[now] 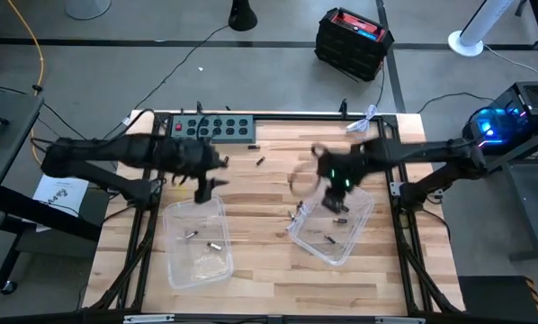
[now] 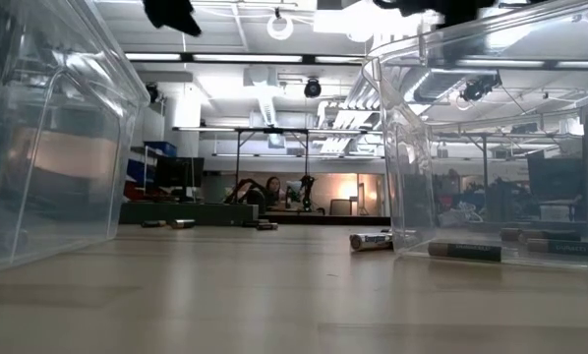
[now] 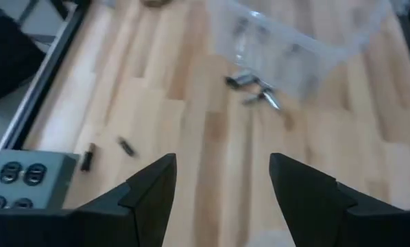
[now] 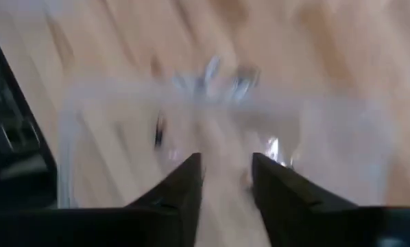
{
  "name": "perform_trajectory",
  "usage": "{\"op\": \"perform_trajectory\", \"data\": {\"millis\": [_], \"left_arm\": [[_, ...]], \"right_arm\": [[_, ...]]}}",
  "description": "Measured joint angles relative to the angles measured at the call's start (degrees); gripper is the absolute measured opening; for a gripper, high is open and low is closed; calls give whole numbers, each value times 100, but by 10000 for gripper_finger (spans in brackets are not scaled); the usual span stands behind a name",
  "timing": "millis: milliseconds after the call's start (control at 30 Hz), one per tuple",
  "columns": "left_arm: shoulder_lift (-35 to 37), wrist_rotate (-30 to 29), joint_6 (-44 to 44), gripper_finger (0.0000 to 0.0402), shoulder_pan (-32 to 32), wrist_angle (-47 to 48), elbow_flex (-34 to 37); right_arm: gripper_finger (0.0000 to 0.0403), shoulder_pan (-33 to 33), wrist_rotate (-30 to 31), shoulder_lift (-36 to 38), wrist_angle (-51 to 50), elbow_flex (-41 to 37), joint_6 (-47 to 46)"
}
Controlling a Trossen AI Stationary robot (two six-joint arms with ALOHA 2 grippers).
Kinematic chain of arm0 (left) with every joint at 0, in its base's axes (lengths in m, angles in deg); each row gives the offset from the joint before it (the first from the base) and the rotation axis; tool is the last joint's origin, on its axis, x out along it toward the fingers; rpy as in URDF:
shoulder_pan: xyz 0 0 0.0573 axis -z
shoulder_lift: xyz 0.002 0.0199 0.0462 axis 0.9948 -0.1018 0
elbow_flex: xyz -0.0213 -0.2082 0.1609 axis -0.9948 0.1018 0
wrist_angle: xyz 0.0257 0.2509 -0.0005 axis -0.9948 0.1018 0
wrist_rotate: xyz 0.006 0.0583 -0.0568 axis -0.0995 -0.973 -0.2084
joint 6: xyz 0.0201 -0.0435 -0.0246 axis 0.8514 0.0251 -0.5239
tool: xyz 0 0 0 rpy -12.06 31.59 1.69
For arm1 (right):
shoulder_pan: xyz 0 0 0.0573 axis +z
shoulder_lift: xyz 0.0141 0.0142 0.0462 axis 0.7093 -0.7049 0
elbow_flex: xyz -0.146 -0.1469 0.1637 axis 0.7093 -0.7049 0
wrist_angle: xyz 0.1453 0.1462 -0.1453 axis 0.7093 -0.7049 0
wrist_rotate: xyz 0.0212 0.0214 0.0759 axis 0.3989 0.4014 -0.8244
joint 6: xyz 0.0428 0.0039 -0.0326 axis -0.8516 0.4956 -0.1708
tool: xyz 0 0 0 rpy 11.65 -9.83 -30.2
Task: Sort batteries
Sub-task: Move the right transparent bin to the top right of the table
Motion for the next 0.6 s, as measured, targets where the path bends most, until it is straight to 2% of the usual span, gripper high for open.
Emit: {"op": "perform_trajectory", "data": {"millis": [100,167,233,367,467,600], "left_arm": [[-140,196,106,225,-512,-241,12],[-282,275,118,225,-772,-396,13],[-454,292,127,225,-976,-668,14],[-847,297,197,225,-1266,-1478,14],[-1101,345,122,225,-1339,-1902,16],[-1271,674,160,225,-1330,-1845,16]], "right_arm": [[38,622,-187,3,41,-624,-689],[11,923,-264,3,266,-1117,-1081],[13,1002,-172,-4,531,-1553,-1494],[3,776,504,-4,601,-2107,-1927],[4,503,868,-3,210,-2287,-1907],[1,209,1322,5,-592,-2325,-1529]]}}
